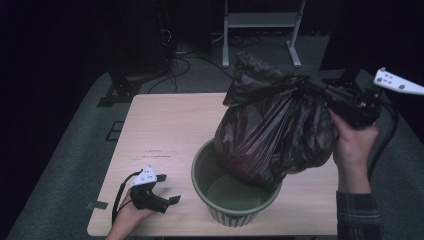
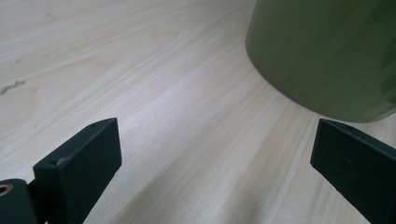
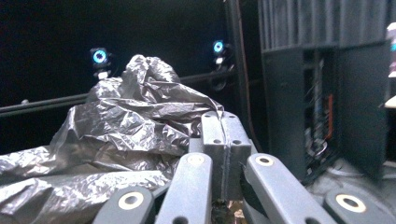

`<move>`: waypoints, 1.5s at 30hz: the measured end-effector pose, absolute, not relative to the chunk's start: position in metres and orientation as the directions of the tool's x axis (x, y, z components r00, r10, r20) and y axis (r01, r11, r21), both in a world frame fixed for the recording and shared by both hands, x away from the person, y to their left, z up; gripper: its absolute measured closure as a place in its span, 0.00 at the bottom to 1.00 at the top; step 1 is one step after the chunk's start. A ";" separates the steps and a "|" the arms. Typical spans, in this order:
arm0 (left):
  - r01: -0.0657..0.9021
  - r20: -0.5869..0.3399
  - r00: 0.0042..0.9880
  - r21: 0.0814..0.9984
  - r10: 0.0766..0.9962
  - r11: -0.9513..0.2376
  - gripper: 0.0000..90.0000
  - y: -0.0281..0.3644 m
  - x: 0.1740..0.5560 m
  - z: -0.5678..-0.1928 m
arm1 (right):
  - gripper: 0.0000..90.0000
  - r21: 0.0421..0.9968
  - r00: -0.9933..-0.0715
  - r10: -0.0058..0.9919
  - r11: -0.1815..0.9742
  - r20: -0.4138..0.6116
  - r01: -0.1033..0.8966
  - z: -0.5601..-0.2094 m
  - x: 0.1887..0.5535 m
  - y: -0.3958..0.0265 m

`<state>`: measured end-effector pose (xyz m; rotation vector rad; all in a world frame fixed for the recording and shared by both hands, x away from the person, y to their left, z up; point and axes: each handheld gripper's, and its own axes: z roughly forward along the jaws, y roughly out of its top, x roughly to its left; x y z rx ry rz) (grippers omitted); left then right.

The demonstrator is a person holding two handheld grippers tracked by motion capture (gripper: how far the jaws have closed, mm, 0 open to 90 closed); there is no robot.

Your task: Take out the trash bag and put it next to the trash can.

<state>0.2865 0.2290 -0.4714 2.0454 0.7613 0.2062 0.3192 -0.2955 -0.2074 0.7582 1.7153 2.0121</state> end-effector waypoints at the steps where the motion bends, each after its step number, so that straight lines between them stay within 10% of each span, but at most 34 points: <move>1: 0.442 -0.148 0.794 0.807 0.590 -0.392 0.00 0.229 0.287 -0.473 | 1.00 0.982 -0.776 0.614 -0.183 0.146 0.041 -0.201 0.321 -0.298; 12: 0.450 -0.147 0.791 0.797 0.593 -0.402 0.00 0.229 0.289 -0.476 | 1.00 0.981 -0.730 0.673 -0.193 0.121 -0.016 -0.168 0.335 -0.318; 30: 0.472 -0.133 0.794 0.749 0.593 -0.464 0.00 0.222 0.291 -0.482 | 0.99 0.969 -0.580 0.780 -0.138 0.235 0.207 -0.280 0.379 -0.337; 39: 0.467 -0.125 0.797 0.748 0.591 -0.471 0.00 0.221 0.290 -0.483 | 0.12 0.969 -0.572 0.807 0.000 0.145 0.246 -0.295 0.351 -0.326; 45: 0.453 -0.098 0.801 0.744 0.590 -0.492 0.00 0.219 0.288 -0.483 | 0.02 0.962 -0.560 0.820 0.040 0.123 0.270 -0.312 0.317 -0.333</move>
